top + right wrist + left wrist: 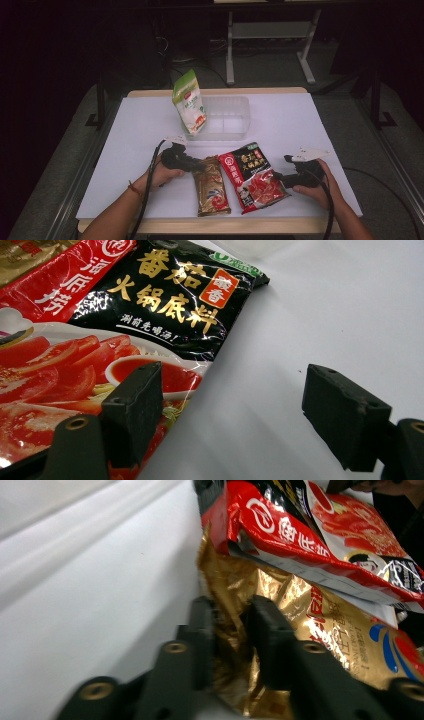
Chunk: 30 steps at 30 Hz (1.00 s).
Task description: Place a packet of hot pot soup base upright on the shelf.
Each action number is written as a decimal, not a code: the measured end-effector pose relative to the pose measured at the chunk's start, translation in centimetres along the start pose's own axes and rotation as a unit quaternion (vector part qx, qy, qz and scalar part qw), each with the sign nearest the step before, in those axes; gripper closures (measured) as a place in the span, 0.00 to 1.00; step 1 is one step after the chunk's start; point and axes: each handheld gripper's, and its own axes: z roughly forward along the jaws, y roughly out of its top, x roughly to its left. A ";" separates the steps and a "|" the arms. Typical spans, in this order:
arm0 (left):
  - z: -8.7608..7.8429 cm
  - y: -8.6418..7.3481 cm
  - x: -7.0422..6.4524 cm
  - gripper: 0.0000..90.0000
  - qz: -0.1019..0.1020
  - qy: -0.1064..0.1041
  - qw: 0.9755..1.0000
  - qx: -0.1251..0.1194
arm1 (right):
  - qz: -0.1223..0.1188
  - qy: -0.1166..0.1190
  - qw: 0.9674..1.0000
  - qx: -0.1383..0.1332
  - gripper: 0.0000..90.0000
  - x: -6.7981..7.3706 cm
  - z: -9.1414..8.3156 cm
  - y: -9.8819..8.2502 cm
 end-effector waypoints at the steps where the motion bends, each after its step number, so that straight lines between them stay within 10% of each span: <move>1: -0.2 0.0 -0.1 0.87 0.002 0.002 1.000 -0.004 | 0.000 0.000 1.000 0.000 0.26 0.0 0.0 0.0; 15: -5.3 1.5 -3.1 0.95 0.031 0.040 0.992 -0.118 | 0.002 -0.014 1.000 -0.006 0.26 -0.2 -0.3 0.1; 25: -10.3 2.8 -5.3 0.97 0.021 0.065 0.973 -0.222 | 0.004 -0.024 0.999 -0.026 0.26 -0.2 -0.9 0.3; 30: -10.9 3.5 -5.6 0.97 0.004 0.078 0.967 -0.242 | 0.004 -0.023 0.999 -0.024 0.26 -0.2 -0.9 0.3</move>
